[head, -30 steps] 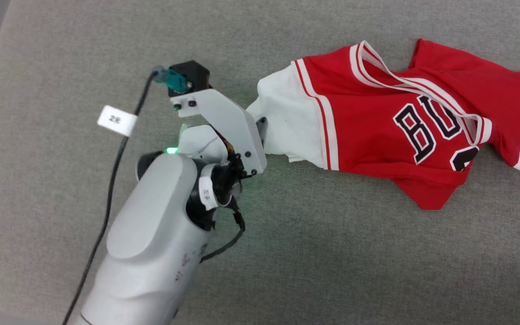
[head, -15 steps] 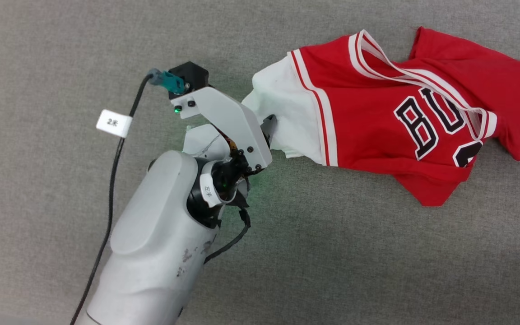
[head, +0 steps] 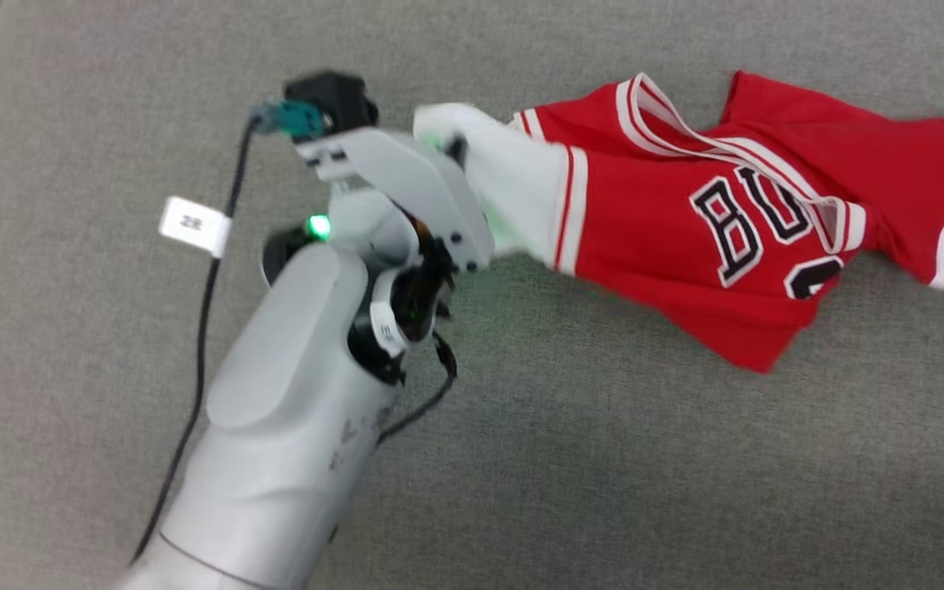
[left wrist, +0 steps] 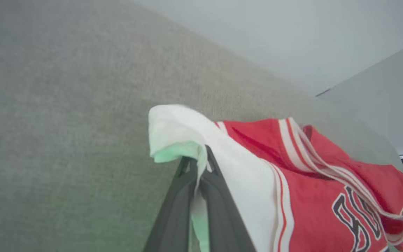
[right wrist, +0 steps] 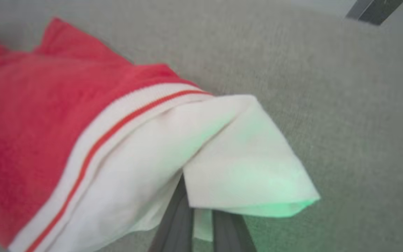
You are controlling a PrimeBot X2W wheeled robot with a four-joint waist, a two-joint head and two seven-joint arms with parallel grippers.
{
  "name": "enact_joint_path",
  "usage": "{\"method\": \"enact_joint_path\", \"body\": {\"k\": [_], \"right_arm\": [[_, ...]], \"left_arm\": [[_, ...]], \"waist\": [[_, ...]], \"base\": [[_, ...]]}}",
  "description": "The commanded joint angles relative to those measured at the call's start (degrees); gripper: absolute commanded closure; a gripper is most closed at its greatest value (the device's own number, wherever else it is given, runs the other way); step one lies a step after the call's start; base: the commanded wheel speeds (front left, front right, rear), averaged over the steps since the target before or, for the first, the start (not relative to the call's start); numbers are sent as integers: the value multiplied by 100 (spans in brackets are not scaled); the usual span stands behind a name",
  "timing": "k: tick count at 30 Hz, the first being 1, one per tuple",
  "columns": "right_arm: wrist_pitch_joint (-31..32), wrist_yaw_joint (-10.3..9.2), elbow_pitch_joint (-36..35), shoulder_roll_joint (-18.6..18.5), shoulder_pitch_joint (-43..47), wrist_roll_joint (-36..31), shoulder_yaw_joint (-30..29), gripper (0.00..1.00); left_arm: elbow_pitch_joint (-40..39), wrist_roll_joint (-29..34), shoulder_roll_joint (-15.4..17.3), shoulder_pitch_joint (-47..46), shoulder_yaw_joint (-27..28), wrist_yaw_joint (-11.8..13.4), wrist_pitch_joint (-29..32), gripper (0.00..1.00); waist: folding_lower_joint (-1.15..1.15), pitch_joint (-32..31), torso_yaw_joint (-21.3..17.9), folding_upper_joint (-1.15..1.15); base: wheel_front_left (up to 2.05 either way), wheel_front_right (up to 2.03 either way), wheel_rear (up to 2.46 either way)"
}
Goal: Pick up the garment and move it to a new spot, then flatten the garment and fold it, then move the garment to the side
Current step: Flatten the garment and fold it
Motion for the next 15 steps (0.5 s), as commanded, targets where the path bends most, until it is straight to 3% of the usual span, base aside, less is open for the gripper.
{"method": "enact_joint_path", "body": {"k": [1, 8, 15], "right_arm": [[-250, -3, 31, -34, -207, 41, -128, 100], [-1237, -3, 339, 16, -980, -143, -455, 100], [-1800, -3, 845, 320, -2238, -1, -1024, 100]], "left_arm": [[29, 107, 19, -159, 37, -70, -233, 100], [283, 431, -1, -914, 74, -223, -1495, 100], [750, 284, -14, -2217, -194, -26, -2488, 100]], "waist": [[0, -58, -38, 0], [0, 68, -102, 0], [0, 301, -179, 0]], "base": [[0, 0, 0], [0, 0, 0], [0, 0, 0]]}}
